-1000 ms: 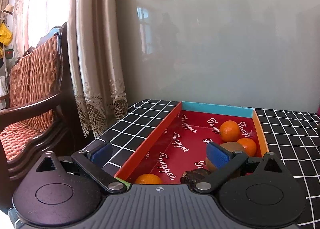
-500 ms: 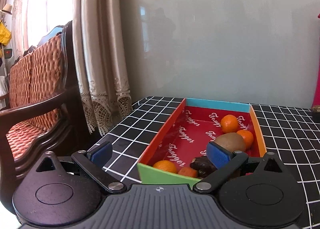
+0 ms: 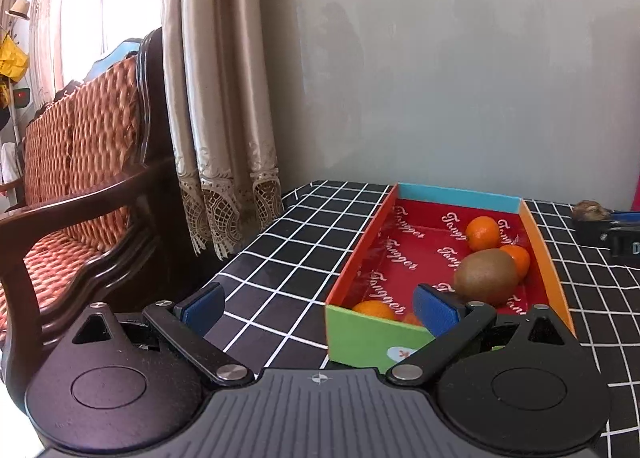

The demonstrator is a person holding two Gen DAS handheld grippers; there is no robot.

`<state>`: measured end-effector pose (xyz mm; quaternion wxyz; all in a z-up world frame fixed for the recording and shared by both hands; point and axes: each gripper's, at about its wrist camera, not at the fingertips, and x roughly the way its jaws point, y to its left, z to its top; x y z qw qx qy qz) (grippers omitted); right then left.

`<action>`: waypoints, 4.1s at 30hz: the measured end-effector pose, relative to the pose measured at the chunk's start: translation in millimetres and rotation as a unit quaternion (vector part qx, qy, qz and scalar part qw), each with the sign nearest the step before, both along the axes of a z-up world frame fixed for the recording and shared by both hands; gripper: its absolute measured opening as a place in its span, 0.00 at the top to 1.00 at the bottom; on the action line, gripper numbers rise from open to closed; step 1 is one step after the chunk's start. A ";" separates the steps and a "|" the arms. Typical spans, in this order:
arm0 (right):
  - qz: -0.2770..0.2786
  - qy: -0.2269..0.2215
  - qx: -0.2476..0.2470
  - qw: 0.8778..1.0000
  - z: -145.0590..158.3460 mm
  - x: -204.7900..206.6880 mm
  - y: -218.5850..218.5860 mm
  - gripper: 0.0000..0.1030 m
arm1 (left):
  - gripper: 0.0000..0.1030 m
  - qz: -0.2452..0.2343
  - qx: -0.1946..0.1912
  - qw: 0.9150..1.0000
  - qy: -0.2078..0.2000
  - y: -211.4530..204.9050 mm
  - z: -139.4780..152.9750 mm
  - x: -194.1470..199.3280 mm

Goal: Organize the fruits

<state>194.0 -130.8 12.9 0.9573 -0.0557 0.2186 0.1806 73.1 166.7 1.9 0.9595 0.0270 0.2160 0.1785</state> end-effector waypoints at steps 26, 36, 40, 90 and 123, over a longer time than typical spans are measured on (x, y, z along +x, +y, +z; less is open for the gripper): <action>0.070 -0.015 -0.007 0.997 -14.2 -4.6 86.9 0.40 | 0.03 0.020 0.010 1.000 0.015 24.2 -8.6 -5.6; -0.004 -0.049 -0.017 0.999 8.4 -14.7 6.4 0.24 | 0.03 -0.019 -0.004 1.000 -0.007 -1.5 1.9 -17.1; -0.043 -0.056 -0.009 0.997 12.8 -28.2 -36.7 0.24 | 0.03 -0.049 -0.009 0.999 -0.021 -28.2 5.1 -30.0; -0.122 -0.061 -0.028 0.990 -6.5 -131.9 -147.6 0.00 | 0.00 -0.085 0.013 0.995 -0.049 -111.2 3.6 -107.1; -0.078 -0.070 0.007 0.994 0.8 -141.5 -148.6 0.00 | 0.00 -0.084 0.010 0.995 -0.046 -112.4 2.4 -104.7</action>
